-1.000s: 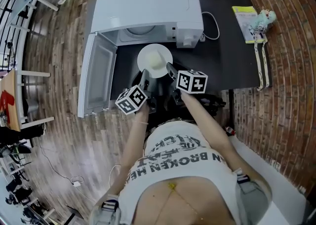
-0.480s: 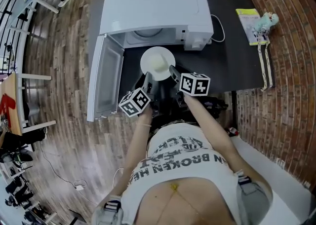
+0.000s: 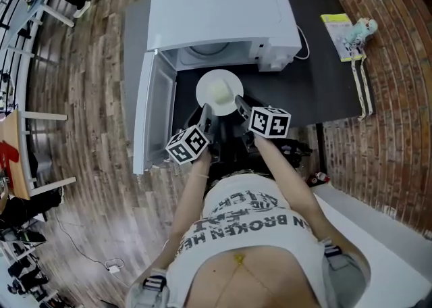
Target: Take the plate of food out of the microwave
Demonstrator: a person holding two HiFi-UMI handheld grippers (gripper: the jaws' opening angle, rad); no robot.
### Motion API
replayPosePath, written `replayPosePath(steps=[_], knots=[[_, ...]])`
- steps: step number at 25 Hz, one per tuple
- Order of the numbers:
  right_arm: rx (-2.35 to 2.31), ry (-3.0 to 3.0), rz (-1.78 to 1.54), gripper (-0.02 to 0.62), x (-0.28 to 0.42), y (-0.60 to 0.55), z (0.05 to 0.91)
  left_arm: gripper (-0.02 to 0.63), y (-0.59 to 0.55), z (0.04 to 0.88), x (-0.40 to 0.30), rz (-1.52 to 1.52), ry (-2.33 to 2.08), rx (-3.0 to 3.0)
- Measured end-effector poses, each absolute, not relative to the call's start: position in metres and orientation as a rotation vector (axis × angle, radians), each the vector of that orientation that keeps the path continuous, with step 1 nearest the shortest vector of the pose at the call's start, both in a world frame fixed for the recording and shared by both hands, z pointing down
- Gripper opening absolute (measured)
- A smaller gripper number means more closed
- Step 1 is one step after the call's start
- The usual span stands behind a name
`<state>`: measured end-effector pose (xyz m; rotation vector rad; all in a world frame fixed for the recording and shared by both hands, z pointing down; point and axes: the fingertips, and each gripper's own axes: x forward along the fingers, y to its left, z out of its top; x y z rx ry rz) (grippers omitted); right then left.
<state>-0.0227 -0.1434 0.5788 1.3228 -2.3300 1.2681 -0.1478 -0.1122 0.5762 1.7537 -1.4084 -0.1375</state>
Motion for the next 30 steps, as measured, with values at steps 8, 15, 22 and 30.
replayPosePath(steps=[8, 15, 22, 30], knots=[[1.444, -2.304, 1.265, 0.08, -0.036, -0.119, 0.58, 0.075, -0.1, 0.579, -0.163, -0.094, -1.326, 1.812], [1.533, -2.282, 1.309, 0.08, -0.039, -0.095, 0.589, 0.075, -0.084, 0.587, -0.166, -0.046, -1.257, 1.865], [1.529, -2.285, 1.317, 0.08, -0.035, -0.084, 0.59, 0.075, -0.073, 0.585, -0.163, -0.037, -1.251, 1.876], [1.468, -2.289, 1.315, 0.08, -0.009, -0.081, 0.584, 0.076, -0.065, 0.58, -0.137, -0.062, -1.301, 1.841]])
